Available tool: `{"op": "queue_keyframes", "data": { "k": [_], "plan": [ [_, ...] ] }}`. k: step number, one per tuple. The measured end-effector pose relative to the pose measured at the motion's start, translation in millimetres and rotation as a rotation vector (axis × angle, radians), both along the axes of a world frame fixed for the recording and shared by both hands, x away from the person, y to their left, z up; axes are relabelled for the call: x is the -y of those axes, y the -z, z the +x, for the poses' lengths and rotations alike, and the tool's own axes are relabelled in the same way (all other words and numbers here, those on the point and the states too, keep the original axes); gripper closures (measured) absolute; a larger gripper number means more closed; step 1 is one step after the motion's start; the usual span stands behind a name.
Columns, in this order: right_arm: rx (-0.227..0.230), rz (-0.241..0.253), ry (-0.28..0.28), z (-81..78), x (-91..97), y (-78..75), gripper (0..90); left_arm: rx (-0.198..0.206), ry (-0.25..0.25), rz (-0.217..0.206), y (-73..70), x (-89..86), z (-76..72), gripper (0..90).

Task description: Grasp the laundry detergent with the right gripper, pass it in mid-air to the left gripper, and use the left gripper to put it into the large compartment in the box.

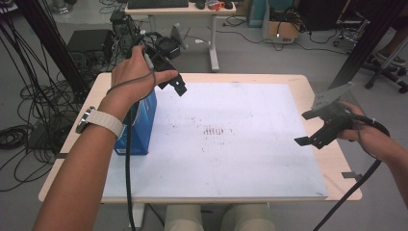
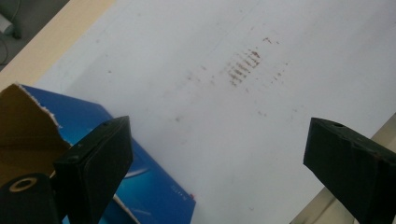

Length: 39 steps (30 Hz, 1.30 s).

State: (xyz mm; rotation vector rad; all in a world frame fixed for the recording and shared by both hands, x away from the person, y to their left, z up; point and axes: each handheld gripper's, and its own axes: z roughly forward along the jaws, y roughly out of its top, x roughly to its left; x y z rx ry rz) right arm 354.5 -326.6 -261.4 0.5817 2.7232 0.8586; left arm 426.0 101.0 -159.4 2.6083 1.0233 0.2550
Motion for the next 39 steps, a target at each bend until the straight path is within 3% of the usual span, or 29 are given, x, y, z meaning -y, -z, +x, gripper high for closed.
{"op": "queue_keyframes", "data": {
  "k": [2, 3, 7, 12, 14, 15, 20, 22, 28, 29, 34, 36, 39],
  "plan": [
    [-0.002, 0.003, 0.001, 0.4, -1.4, -0.3, 5.2, -0.003, 0.017, -0.005, 6.4, 2.4, -1.3, 8.7],
    [-0.026, -0.004, 0.031, -1.8, -2.3, -1.7, 5.2, -0.004, 0.025, -0.007, 8.3, 3.4, -2.0, 8.7],
    [-0.027, 0.005, 0.034, 0.6, -3.5, -2.6, 5.1, -0.007, 0.075, -0.024, 17.5, 9.0, -5.3, 8.7],
    [-0.03, 0.008, 0.033, 1.4, -5.8, -3.9, 5.2, -0.019, 0.125, -0.013, 30.3, 19.0, -8.5, 8.7],
    [-0.029, 0.007, 0.033, 1.3, -6.4, -4.7, 5.2, -0.02, 0.155, 0.002, 33.4, 23.1, -9.2, 8.7],
    [-0.029, 0.006, 0.033, 1.4, -6.5, -5.0, 5.2, -0.025, 0.195, 0.035, 34.9, 25.4, -8.5, 8.7],
    [-0.028, 0.011, 0.038, 1.7, -7.4, -5.7, 5.1, -0.025, 0.228, 0.056, 41.5, 32.5, -10.0, 8.9],
    [-0.008, 0.022, 0.009, 4.5, -8.1, -4.0, 5.1, -0.023, 0.229, 0.05, 45.0, 34.4, -10.9, 9.1],
    [-0.019, 0.021, 0.02, 3.4, -8.7, -2.4, 5.2, -0.026, 0.233, 0.059, 52.3, 36.8, -10.8, 9.2],
    [-0.035, 0.016, 0.044, 1.6, -8.6, -3.2, 5.2, -0.025, 0.233, 0.063, 52.6, 37.0, -10.7, 9.4],
    [-0.03, 0.017, 0.041, 1.5, -9.7, -2.7, 5.2, -0.02, 0.228, 0.052, 53.3, 38.1, -12.4, 9.5],
    [-0.011, 0.025, 0.016, 3.8, -10.0, -1.3, 5.2, -0.021, 0.227, 0.054, 53.5, 38.2, -13.2, 9.6],
    [-0.032, 0.022, 0.039, 1.7, -10.3, -1.0, 5.2, -0.018, 0.227, 0.056, 54.2, 38.2, -14.0, 9.7]
  ]
}}
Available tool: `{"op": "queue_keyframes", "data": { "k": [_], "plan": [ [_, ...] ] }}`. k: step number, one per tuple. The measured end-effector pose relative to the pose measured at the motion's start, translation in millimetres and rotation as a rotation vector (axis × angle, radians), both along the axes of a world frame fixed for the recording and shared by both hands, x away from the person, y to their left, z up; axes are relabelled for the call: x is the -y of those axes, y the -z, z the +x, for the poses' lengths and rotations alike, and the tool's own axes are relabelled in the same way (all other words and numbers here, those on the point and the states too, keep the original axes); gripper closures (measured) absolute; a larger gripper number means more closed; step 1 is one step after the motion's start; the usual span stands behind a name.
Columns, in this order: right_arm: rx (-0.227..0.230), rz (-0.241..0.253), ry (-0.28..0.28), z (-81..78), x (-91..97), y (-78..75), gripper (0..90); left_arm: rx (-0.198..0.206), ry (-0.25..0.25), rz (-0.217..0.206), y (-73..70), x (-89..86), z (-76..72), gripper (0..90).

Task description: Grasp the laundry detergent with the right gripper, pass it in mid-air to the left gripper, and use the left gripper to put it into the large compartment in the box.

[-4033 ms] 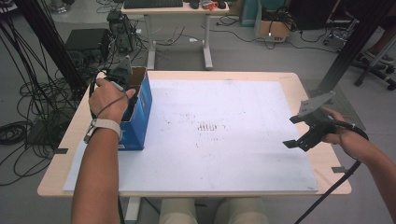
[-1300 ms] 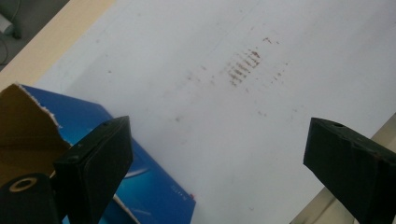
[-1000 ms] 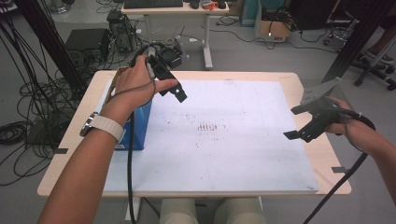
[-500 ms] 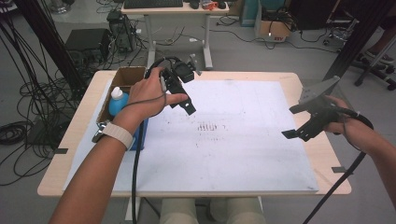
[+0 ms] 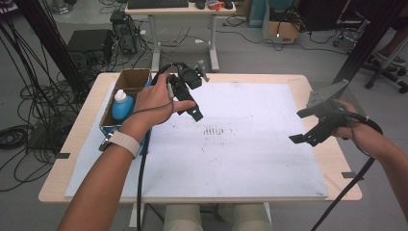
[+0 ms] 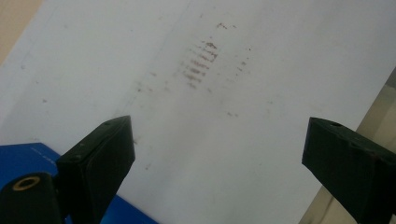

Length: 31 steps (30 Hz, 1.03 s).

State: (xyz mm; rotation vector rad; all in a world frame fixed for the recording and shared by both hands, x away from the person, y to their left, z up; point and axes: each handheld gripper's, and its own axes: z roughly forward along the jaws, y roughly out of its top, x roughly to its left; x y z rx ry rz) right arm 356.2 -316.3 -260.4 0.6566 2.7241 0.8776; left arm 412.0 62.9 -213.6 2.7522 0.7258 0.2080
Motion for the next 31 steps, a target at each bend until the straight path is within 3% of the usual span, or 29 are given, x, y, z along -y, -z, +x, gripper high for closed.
{"op": "queue_keyframes", "data": {
  "k": [3, 8, 30, 31],
  "plan": [
    [0.018, 0.006, -0.027, 2.3, 0.2, 2.0, 5.2, 0.0, -0.009, -0.006, 0.8, -0.5, -0.2, 9.8],
    [0.006, 0.001, -0.007, 1.0, 0.7, 1.2, 5.1, -0.001, -0.007, -0.003, 0.7, -1.0, 0.9, 9.9],
    [0.021, 0.005, -0.025, 0.9, -1.2, 1.5, 5.2, -0.003, -0.01, -0.008, -0.1, -2.6, 0.8, 10.0],
    [0.005, 0.0, -0.005, -0.9, -1.7, 0.5, 5.2, -0.002, -0.012, -0.009, -0.2, -2.7, 0.7, 10.1]
  ]
}}
